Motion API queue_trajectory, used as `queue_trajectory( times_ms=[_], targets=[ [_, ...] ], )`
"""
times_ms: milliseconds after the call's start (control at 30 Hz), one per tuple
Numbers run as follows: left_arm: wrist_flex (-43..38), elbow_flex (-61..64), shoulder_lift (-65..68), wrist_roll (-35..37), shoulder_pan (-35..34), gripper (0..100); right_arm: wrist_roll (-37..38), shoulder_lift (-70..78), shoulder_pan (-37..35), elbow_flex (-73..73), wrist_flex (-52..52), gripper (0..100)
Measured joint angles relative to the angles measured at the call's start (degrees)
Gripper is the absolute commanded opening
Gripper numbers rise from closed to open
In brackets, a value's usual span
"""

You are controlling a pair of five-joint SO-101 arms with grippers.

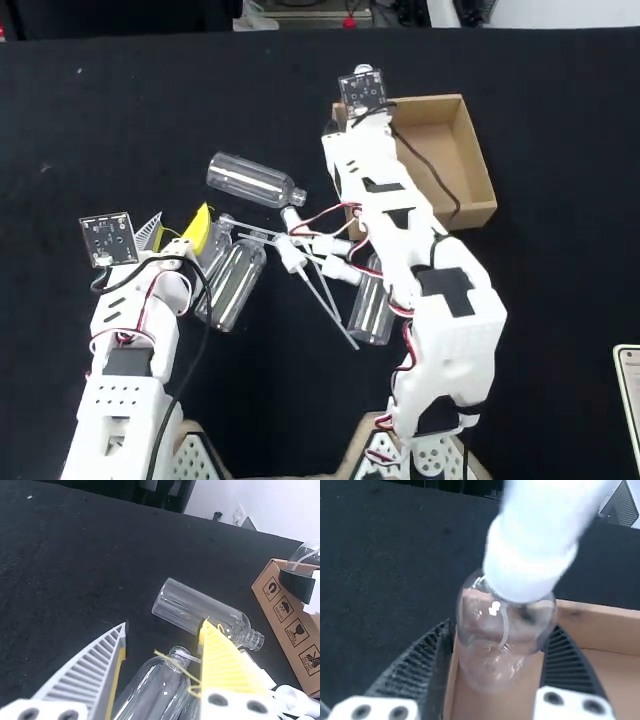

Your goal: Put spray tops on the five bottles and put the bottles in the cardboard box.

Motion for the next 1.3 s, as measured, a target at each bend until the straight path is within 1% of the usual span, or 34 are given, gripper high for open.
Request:
queue_trajectory(
  times_ms=[133, 267, 333, 567, 700, 967, 1300],
  targets=[
    [0.00, 0.00, 0.00, 0.00, 0.09, 23, 0.00, 0.00, 0.00, 0.00, 0.26, 26.0],
    [0.00, 0.00, 0.00, 0.00, 0.09, 23, 0.00, 0.00, 0.00, 0.00, 0.26, 38.0],
    [0.00, 0.00, 0.00, 0.00, 0.09, 23, 0.00, 0.00, 0.00, 0.00, 0.26, 41.4],
    [0.00, 0.00, 0.00, 0.00, 0.09, 23, 0.00, 0.00, -0.18, -0.18, 4.66, 37.2],
    [0.00, 0.00, 0.00, 0.00, 0.09, 23, 0.00, -0.53, -0.18, 0.35, 4.66, 37.1],
    [0.00, 0.00, 0.00, 0.00, 0.09, 23, 0.00, -7.91, 0.97, 4.75, 4.66, 37.1],
    [0.00, 0.00, 0.00, 0.00, 0.09, 23, 0.00, -8.79, 1.58, 6.95, 4.66, 37.1]
  ],
)
